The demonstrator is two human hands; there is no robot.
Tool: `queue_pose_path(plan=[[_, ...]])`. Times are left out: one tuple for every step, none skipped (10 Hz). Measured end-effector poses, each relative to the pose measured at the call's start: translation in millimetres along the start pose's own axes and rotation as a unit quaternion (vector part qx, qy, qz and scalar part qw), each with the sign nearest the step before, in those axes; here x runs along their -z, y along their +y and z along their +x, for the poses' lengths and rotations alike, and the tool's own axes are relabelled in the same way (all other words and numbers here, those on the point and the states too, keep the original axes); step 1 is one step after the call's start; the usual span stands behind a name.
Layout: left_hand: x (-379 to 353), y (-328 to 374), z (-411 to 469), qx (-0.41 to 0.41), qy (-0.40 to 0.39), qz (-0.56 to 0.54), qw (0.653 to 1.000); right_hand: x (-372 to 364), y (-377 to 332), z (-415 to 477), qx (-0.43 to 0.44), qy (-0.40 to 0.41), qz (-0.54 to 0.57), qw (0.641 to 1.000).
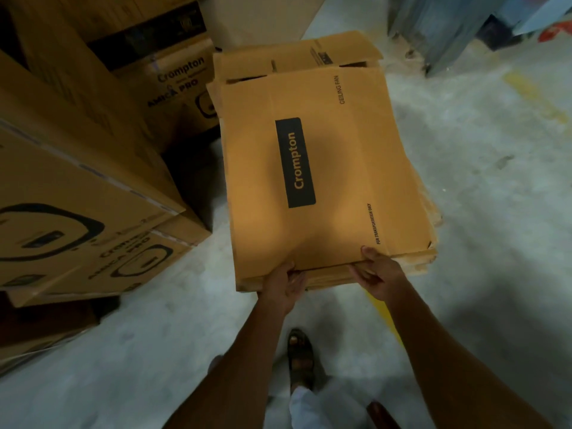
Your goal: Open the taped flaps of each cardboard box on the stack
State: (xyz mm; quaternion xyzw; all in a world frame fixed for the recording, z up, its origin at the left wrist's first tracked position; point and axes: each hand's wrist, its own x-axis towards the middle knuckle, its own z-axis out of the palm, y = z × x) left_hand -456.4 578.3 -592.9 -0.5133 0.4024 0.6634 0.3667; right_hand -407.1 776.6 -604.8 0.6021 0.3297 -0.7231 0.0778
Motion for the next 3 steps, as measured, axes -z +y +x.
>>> queue_pose_path(plan=[[11, 3, -3, 0.002, -0.011, 0.058, 0.998, -2, 2, -7, -0.035, 0.023, -0.008, 0.999], [19, 8, -15, -0.025, -0.005, 0.169, 0.985, -3, 12, -19, -0.039, 0.017, -0.04, 0.998], [22, 23, -34, -0.125, 0.003, 0.263, 0.957, -17, 19, -41, 0.011, -0.011, -0.065, 0.998]])
